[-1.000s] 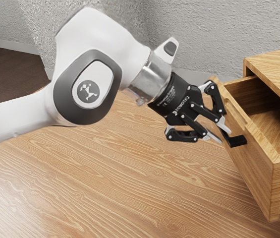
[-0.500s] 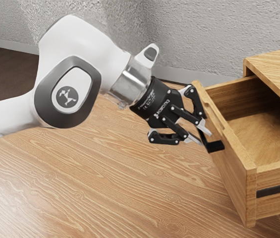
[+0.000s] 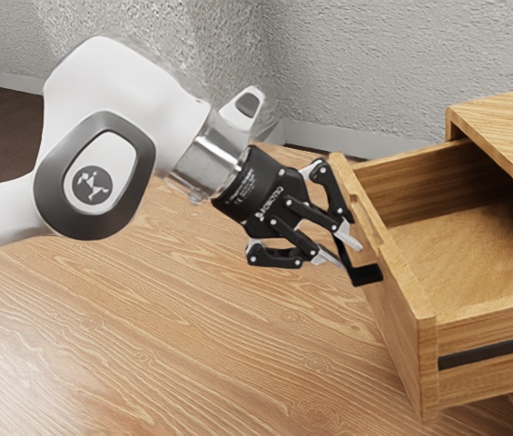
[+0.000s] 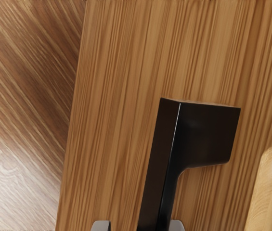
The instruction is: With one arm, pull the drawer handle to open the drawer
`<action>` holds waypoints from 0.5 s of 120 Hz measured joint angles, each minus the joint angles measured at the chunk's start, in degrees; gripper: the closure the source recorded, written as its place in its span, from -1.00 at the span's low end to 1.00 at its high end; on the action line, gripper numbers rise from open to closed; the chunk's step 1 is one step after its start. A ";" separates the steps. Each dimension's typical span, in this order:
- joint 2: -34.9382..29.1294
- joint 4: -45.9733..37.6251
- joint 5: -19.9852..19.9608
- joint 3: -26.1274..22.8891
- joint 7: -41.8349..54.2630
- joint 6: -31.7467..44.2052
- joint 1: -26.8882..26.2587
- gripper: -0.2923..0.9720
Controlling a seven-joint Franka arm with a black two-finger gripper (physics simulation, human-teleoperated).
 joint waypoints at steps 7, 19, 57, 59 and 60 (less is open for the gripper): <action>-1.19 -0.78 0.97 0.04 -0.34 0.10 -0.01 0.46; -3.08 -1.96 2.41 0.05 -0.93 0.24 -0.06 0.46; -9.73 -5.94 8.56 -1.51 -3.62 0.41 0.77 0.45; -9.86 -5.95 8.69 -2.44 -3.74 0.41 1.65 0.45; -9.92 -5.96 8.76 -2.91 -3.80 0.41 2.09 0.45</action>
